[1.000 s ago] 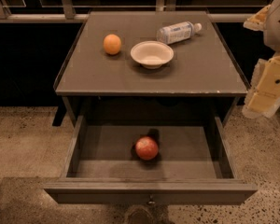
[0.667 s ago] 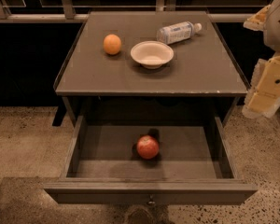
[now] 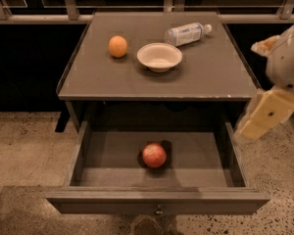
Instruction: Pick apple from top drawer and place on counter
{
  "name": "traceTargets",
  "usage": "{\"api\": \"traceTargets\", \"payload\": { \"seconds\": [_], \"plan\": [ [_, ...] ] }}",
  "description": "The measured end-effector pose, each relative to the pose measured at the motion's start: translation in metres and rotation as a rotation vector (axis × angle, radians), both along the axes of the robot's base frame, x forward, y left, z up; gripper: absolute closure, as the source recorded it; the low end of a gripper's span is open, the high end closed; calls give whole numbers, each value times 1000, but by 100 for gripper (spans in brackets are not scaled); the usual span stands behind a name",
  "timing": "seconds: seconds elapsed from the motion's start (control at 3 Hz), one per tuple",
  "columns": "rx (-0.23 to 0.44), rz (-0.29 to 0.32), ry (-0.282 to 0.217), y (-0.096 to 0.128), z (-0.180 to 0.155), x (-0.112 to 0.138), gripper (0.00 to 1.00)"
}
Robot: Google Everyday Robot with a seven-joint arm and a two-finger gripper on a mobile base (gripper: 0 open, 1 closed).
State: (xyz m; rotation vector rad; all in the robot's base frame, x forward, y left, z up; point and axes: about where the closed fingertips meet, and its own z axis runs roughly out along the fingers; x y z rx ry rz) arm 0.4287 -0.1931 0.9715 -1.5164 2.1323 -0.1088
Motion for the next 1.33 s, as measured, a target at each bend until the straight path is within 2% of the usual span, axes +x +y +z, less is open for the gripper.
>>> {"api": "traceTargets", "payload": {
  "seconds": [0.33,0.67,1.0,1.33],
  "plan": [
    [100,-48,19,16,-60,-2,0],
    [109,-65,-18,16,-70,8,0],
    [129,-94,-14,15,-74,2,0],
    [232,-147,36,23,-122,-5,0]
  ]
}}
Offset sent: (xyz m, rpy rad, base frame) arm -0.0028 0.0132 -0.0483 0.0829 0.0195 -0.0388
